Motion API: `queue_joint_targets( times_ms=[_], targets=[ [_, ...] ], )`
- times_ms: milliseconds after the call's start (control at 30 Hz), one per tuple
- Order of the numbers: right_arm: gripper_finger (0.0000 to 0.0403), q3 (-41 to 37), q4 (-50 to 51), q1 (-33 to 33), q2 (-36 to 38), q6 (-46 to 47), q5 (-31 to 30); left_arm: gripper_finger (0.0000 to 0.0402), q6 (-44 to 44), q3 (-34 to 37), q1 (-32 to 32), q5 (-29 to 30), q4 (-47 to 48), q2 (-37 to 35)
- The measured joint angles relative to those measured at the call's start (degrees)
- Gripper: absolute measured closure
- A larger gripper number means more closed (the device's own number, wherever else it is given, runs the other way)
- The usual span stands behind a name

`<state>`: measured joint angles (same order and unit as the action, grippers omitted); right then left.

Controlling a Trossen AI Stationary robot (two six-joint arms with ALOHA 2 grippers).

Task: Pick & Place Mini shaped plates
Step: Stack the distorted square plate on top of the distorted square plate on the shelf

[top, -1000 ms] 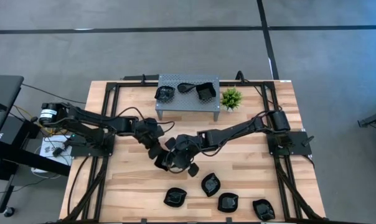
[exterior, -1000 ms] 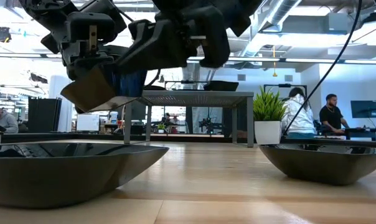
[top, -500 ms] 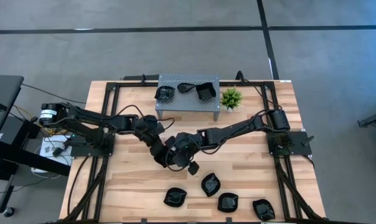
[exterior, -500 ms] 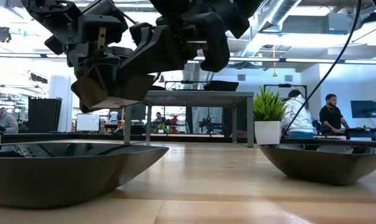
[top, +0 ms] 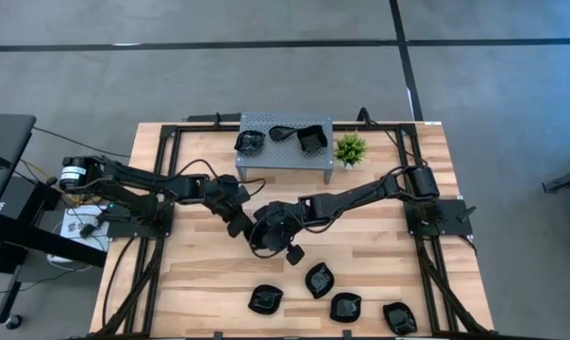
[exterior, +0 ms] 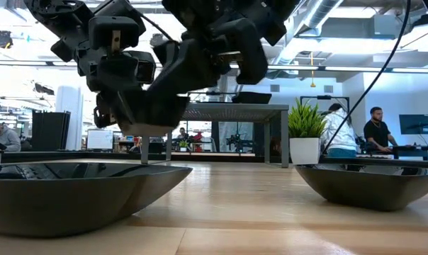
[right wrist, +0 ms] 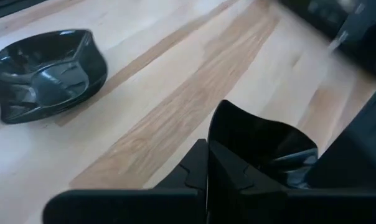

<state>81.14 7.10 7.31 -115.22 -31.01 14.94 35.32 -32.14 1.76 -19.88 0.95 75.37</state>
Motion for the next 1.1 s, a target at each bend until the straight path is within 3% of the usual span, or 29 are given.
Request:
queue_joint_targets(
  times_ms=[333, 700, 867, 1100],
  targets=[
    [0.0398, 0.0, 9.6, 0.1, 3.9, 8.7, -1.5, 0.0275, -6.2, 0.0, 0.0, 0.5, -1.0, 0.0],
    [0.0397, 0.0, 32.8, 0.9, 13.6, 30.7, -26.8, 0.0289, -9.3, 0.0, 0.0, 0.6, -8.5, 0.0],
    [0.0401, 0.0, 39.8, 0.0, 17.7, 30.3, -36.1, 0.0296, -12.4, 0.0, 0.0, 0.6, -12.9, 0.0],
    [0.0400, 0.0, 35.4, -0.7, 25.4, 17.6, -44.5, 0.0298, -13.0, 0.0, 0.0, 0.6, -14.1, 0.0]
  ],
)
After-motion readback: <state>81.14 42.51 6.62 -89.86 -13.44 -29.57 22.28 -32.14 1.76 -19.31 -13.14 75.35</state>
